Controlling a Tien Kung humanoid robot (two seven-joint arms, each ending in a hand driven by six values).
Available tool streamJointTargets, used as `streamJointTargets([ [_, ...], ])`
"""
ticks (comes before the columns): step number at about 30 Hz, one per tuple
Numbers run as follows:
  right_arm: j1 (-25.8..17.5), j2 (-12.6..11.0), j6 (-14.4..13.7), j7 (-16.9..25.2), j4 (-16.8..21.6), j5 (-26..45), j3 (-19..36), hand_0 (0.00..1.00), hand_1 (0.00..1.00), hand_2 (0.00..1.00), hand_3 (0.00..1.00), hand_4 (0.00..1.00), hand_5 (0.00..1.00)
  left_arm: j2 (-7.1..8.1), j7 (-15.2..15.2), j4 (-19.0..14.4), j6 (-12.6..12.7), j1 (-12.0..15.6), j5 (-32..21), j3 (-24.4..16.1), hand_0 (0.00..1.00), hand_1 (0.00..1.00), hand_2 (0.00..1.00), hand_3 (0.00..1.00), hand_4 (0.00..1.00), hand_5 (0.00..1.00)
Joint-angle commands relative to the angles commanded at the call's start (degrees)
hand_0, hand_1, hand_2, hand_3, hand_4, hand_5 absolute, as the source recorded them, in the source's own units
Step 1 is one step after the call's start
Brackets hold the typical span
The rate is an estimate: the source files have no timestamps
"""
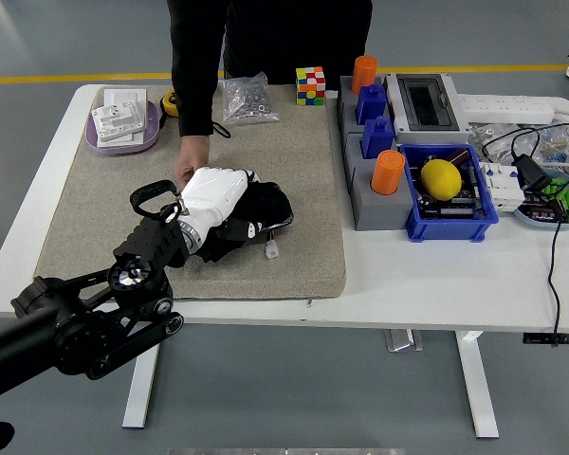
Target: Pick the rag up,wipe the panel,place it on the desk
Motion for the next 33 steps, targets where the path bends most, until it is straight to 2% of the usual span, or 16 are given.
streamJointTargets([
  [18, -0.5, 0.2, 0.1, 0.2, -0.1, -0.3, 1.0, 0.69, 0.459, 0.641, 0.62, 0.998, 0.706, 3.87, 0.0, -2.3, 0.0, 3.7, 1.9, -3.7, 0.234, 0.113, 0.449, 0.354, 0.082, 0.002],
  [23, -0.6, 0.2, 0.1, 0.2, -0.1, -0.4, 1.2, 0.692, 0.459, 0.641, 0.62, 0.998, 0.707, 4.6, 0.0, -2.2, 0.1, 5.5, 2.7, -6.1, 0.234, 0.113, 0.449, 0.354, 0.079, 0.002],
  [33, -0.8, 0.3, 0.1, 0.1, -0.2, -0.7, 1.6, 0.692, 0.459, 0.641, 0.62, 0.998, 0.706, 6.87, 0.0, -4.6, 0.2, 9.0, 4.2, -10.4, 0.236, 0.113, 0.449, 0.354, 0.077, 0.002],
])
